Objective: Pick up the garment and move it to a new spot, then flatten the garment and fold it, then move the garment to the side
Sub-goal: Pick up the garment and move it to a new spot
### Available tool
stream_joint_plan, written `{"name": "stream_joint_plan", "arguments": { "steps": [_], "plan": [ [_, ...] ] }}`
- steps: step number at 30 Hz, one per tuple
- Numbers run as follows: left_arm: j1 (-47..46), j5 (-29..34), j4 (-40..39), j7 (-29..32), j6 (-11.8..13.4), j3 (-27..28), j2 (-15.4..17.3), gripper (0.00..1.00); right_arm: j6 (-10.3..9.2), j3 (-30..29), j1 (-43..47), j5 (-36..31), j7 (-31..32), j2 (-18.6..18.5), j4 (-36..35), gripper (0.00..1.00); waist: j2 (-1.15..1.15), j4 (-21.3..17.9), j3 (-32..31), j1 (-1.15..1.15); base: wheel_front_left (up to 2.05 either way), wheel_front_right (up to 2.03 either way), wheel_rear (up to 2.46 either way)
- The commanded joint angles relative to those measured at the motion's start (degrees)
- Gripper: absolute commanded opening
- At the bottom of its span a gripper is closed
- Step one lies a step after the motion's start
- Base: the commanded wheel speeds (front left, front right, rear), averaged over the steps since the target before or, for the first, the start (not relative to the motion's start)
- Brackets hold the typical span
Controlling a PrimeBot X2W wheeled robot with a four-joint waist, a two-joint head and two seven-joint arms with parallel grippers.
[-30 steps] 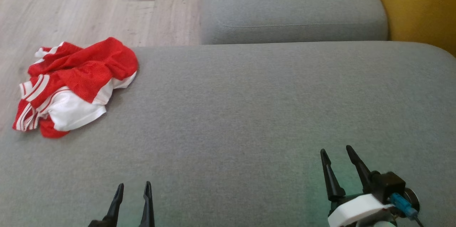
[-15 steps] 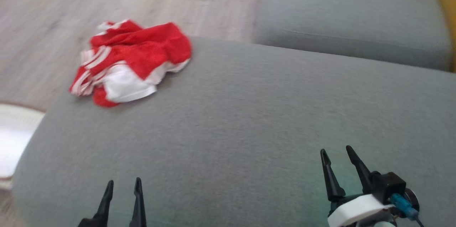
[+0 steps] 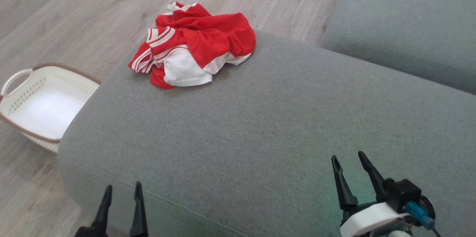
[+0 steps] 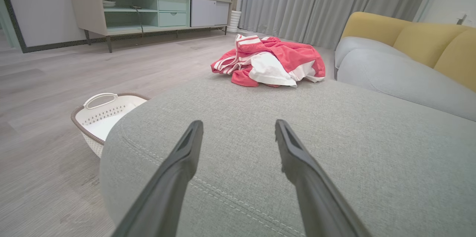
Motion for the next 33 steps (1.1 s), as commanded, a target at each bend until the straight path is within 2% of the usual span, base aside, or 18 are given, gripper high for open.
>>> {"name": "stream_joint_plan", "arguments": {
  "steps": [1,8,13,16,19,21,24,25,28,33],
  "plan": [
    [-2.61,-0.45,-2.37,-0.56,0.3,2.2,0.26,1.0,0.24,1.12,-2.14,-0.23,-0.78,-0.5,-1.96,1.0,0.0,0.49,0.57,0.0,0.0,0.0,0.0],
    [-3.05,0.07,-7.22,-0.56,1.17,5.04,0.82,1.0,0.24,0.24,-2.22,-1.42,-0.78,-0.5,-4.46,1.0,0.0,0.04,2.05,0.0,0.0,0.0,0.0],
    [-5.56,-0.24,-12.38,-0.53,1.29,8.01,2.89,1.0,0.24,-1.04,-2.1,-3.61,-0.78,-0.5,-5.63,1.0,0.0,-1.39,4.6,0.0,0.0,0.0,0.0],
    [-9.58,-0.37,-15.34,0.86,0.55,9.56,6.24,1.0,0.24,-1.49,-3.49,-5.53,-0.78,-0.5,-6.25,1.0,0.0,-2.85,7.69,0.0,0.0,0.0,0.0],
    [-15.45,0.62,-16.94,3.18,-0.54,10.89,11.32,1.0,0.24,-1.44,-5.47,-7.35,-0.78,-0.5,-6.56,1.0,0.0,-4.46,10.74,0.0,0.0,0.0,0.0],
    [-19.78,1.51,-16.52,4.92,-1.68,10.96,14.96,1.0,0.24,-1.86,-7.22,-9.27,-0.77,-0.5,-6.68,1.0,0.0,-5.74,13.01,0.0,0.0,0.0,0.0],
    [-26.69,1.32,-14.87,7.14,-2.67,11.43,18.76,1.0,0.24,-2.5,-10.08,-11.89,-0.46,-0.5,-7.48,1.0,0.0,-7.85,16.35,0.0,0.0,0.0,0.0],
    [-26.69,1.32,-14.87,7.14,-2.67,11.43,18.76,1.0,0.24,-2.5,-10.08,-11.89,-0.46,-0.5,-7.48,1.0,0.0,-7.85,16.35,0.0,0.0,0.0,0.0],
    [-33.38,0.81,-10.98,8.57,-3.3,11.81,21.8,1.0,0.24,-2.55,-12.54,-14.0,0.35,-0.5,-8.72,1.0,0.0,-9.98,19.79,0.0,0.0,0.0,0.0],
    [-42.63,-2.62,-0.2,10.68,-3.71,13.26,23.51,1.0,0.24,-2.38,-15.07,-16.19,2.2,-0.66,-11.55,1.0,0.0,-13.25,25.65,0.0,0.0,0.0,0.0]
  ]
}}
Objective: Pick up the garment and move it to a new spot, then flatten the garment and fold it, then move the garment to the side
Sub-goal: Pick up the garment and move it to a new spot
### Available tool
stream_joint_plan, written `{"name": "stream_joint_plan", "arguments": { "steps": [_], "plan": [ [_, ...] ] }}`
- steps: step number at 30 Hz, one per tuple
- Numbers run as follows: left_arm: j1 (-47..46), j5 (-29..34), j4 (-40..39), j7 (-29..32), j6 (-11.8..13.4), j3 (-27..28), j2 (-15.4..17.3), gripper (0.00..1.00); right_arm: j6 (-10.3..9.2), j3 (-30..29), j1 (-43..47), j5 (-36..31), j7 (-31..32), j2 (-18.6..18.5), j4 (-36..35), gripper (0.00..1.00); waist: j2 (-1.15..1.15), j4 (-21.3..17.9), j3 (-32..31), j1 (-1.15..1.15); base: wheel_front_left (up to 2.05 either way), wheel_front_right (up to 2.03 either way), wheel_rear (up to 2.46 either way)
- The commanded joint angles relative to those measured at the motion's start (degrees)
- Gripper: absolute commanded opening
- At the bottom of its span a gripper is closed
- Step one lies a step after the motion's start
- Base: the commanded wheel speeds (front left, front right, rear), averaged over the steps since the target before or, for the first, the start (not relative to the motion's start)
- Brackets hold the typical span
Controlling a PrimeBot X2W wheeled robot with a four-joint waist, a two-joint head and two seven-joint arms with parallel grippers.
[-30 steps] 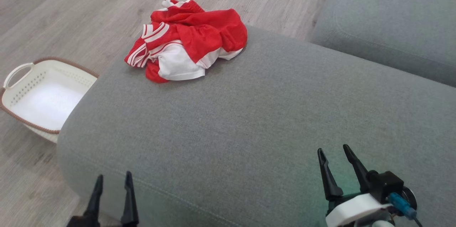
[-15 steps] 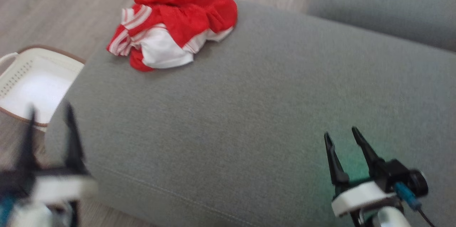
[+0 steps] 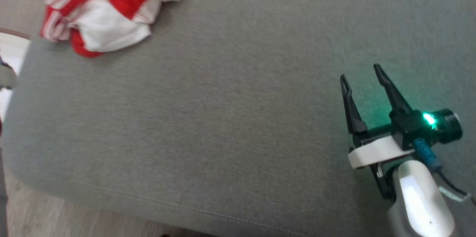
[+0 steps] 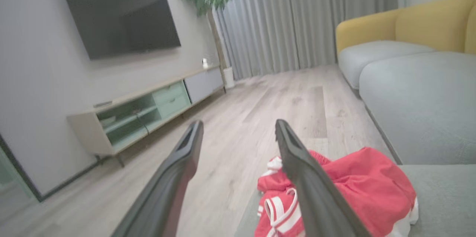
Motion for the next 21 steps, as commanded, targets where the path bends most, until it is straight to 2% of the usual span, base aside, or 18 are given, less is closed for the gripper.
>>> {"name": "stream_joint_plan", "arguments": {
  "steps": [1,9,16,21],
  "plan": [
    [-2.36,-0.9,-0.27,0.26,-0.17,2.94,3.43,1.0,0.23,1.4,-1.62,-0.51,0.16,-0.44,-2.32,1.0,0.0,-3.63,4.64,-0.02,0.0,0.0,0.0],
    [-11.53,-5.28,17.82,2.07,-0.84,2.86,3.07,1.0,0.23,1.12,-1.7,-1.21,2.65,-2.29,-7.62,1.0,0.0,-6.16,12.66,-0.02,0.0,0.0,0.0],
    [-16.45,-7.2,29.4,1.72,-0.71,2.88,2.83,1.0,0.23,0.75,-0.99,-1.17,3.29,-2.76,-10.06,1.0,0.0,-7.46,16.07,-0.02,0.0,0.0,0.0],
    [-19.27,-8.19,34.46,-0.71,-1.17,2.5,3.21,1.0,0.23,0.45,-0.87,-1.19,3.27,-2.61,-10.71,1.0,0.0,-8.06,17.28,-0.02,0.0,0.0,0.0]
  ]
}}
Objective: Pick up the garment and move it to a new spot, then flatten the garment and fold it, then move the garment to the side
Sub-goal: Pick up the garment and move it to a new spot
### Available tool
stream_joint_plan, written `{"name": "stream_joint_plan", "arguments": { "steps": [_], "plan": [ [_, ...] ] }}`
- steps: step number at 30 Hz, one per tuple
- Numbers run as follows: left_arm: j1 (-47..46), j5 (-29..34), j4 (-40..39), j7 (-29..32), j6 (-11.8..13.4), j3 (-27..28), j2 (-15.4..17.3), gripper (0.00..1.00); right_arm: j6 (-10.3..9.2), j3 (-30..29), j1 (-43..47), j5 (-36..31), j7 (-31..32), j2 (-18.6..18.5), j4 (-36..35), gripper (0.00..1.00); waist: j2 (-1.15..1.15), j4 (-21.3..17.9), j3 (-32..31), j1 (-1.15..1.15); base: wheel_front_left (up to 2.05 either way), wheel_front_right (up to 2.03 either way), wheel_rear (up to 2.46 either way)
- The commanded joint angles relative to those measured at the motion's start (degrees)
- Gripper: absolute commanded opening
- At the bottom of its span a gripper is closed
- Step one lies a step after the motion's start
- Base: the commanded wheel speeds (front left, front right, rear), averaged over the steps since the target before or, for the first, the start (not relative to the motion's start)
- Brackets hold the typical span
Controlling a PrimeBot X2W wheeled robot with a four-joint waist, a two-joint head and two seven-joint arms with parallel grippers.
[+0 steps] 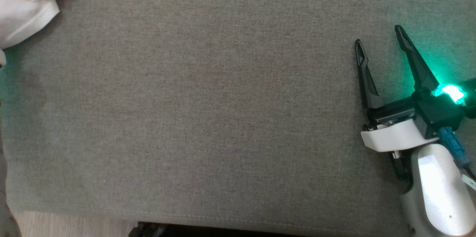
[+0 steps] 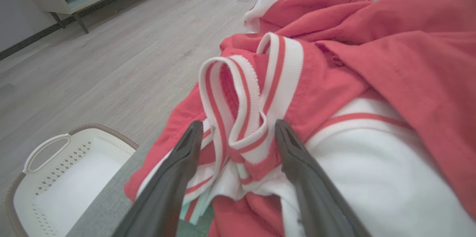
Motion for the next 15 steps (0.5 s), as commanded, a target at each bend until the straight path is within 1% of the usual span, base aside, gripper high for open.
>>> {"name": "stream_joint_plan", "arguments": {
  "steps": [1,2,3,4,9,12,14,15],
  "plan": [
    [-1.63,-0.87,-0.05,-1.1,-0.41,0.88,4.01,0.91,0.21,0.39,0.9,-0.36,0.43,-0.37,1.25,1.0,0.0,-0.26,0.45,0.0,0.0,0.0,0.0],
    [-2.07,-1.05,0.67,-1.56,-0.54,0.44,4.02,0.79,0.21,0.36,0.89,-0.37,0.39,-0.33,1.32,1.0,0.0,-0.3,0.49,0.0,0.0,0.0,0.0],
    [-2.42,-1.16,1.29,-2.1,-0.64,-0.11,4.08,0.1,0.21,0.36,0.86,-0.35,0.33,-0.28,1.48,1.0,0.0,-0.35,0.44,0.0,0.0,0.0,0.0],
    [-2.68,-1.28,1.85,-2.81,-0.72,-0.63,4.15,0.0,0.21,0.38,0.8,-0.26,0.22,-0.22,1.7,1.0,0.0,-0.42,0.3,0.0,0.0,0.0,0.0],
    [-3.68,-2.15,3.62,-5.51,-0.87,-4.48,4.55,0.0,0.21,0.79,0.17,0.14,-0.72,0.27,3.39,1.0,0.0,-0.58,-1.3,0.0,0.0,0.0,0.0],
    [-3.7,-3.45,3.34,-6.55,-0.88,-7.43,5.63,0.0,0.21,1.04,-0.09,0.47,-1.44,0.63,4.94,1.0,0.0,-0.64,-3.33,0.0,0.0,0.0,0.0],
    [-3.64,-4.11,2.67,-7.15,-0.88,-9.6,7.02,0.0,0.21,1.16,-0.24,0.82,-2.06,0.89,6.17,1.0,0.0,-0.81,-5.19,0.0,0.0,0.0,0.0],
    [-3.64,-4.11,2.67,-7.15,-0.88,-9.6,7.02,0.0,0.21,1.16,-0.24,0.82,-2.06,0.89,6.17,1.0,0.0,-0.81,-5.19,0.0,0.0,0.0,0.0]
  ]
}}
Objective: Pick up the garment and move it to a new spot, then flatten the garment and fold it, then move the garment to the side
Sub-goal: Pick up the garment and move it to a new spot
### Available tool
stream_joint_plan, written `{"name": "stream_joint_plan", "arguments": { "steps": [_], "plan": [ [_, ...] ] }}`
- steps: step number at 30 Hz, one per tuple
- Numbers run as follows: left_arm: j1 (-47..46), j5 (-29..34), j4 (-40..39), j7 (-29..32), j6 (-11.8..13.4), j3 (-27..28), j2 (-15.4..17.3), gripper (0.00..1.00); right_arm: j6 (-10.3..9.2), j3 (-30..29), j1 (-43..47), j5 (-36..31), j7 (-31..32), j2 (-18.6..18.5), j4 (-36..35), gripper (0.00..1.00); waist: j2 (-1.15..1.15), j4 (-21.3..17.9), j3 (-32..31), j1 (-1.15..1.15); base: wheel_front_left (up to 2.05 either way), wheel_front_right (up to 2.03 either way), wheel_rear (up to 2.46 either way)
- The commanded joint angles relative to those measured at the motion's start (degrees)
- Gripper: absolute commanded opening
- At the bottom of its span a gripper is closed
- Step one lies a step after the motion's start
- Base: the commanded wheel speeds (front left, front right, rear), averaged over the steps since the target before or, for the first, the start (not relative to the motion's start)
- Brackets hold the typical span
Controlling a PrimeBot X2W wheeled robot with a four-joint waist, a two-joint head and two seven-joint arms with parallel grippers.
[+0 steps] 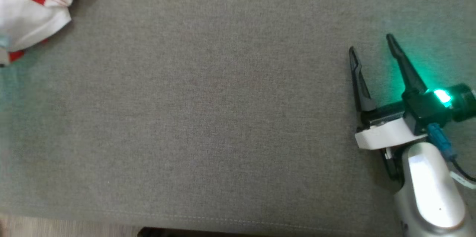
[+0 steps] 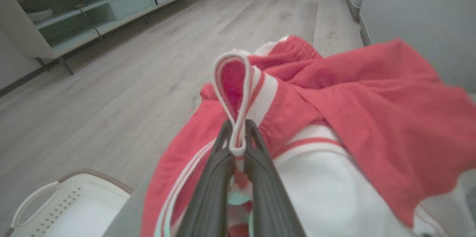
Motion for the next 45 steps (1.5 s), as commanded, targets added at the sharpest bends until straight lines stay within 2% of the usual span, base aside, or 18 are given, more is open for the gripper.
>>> {"name": "stream_joint_plan", "arguments": {
  "steps": [1,6,11,17,21,25,32,37,43,45],
  "plan": [
    [-1.08,-0.37,-1.91,-0.77,0.12,0.66,5.27,0.0,0.21,1.16,1.31,0.37,-0.25,0.46,0.33,1.0,0.0,-0.23,-2.3,-0.01,0.0,0.0,0.0],
    [-1.73,-1.65,-5.4,-1.72,0.12,-4.35,10.02,0.0,0.21,1.17,1.62,1.64,-1.87,1.09,4.24,1.0,0.0,-1.12,-8.99,-0.01,0.0,0.0,0.0],
    [-3.25,-2.01,-11.28,0.41,0.12,-10.77,14.22,0.0,0.21,0.7,3.58,3.34,-3.09,1.46,8.19,1.0,0.0,-2.46,-17.04,-0.01,0.0,0.0,0.0],
    [-6.23,-2.52,-20.91,6.17,0.12,-18.0,15.64,0.0,0.21,-0.53,7.47,7.03,-3.68,1.53,11.23,1.0,0.0,-4.54,-26.39,-0.01,0.0,0.0,0.0],
    [-8.34,-2.24,-29.07,12.12,0.11,-21.6,13.69,0.0,0.21,-0.7,10.68,10.29,-3.77,1.54,11.69,1.0,0.0,-8.14,-31.98,-0.01,0.0,0.0,0.0],
    [-10.36,-2.89,-35.6,15.65,0.11,-23.87,11.08,0.0,0.21,-0.35,12.25,12.11,-3.78,1.55,11.08,1.0,0.0,-11.26,-33.27,-0.01,0.0,0.0,0.0],
    [-11.55,-7.38,-40.72,17.7,0.89,-25.61,1.76,0.0,0.21,0.02,13.5,12.81,-3.79,1.55,10.83,1.0,0.0,-16.02,-33.18,-0.01,0.0,0.0,0.0],
    [-8.92,-11.14,-41.25,17.38,3.67,-24.82,-3.19,0.0,0.21,0.16,13.39,12.86,-3.79,1.55,10.63,1.0,0.0,-18.18,-31.39,-0.01,0.0,0.0,0.0],
    [0.33,-13.45,-38.77,14.81,8.0,-23.2,-4.02,0.0,0.21,0.78,11.91,13.43,-3.79,1.55,10.14,1.0,0.0,-19.27,-27.0,-0.01,0.0,0.0,0.0],
    [2.32,-13.97,-37.63,14.16,8.69,-22.74,-3.99,0.0,0.21,0.97,11.46,13.49,-3.79,1.55,10.11,1.0,0.0,-19.45,-26.26,-0.01,0.0,0.0,0.0]
  ]
}}
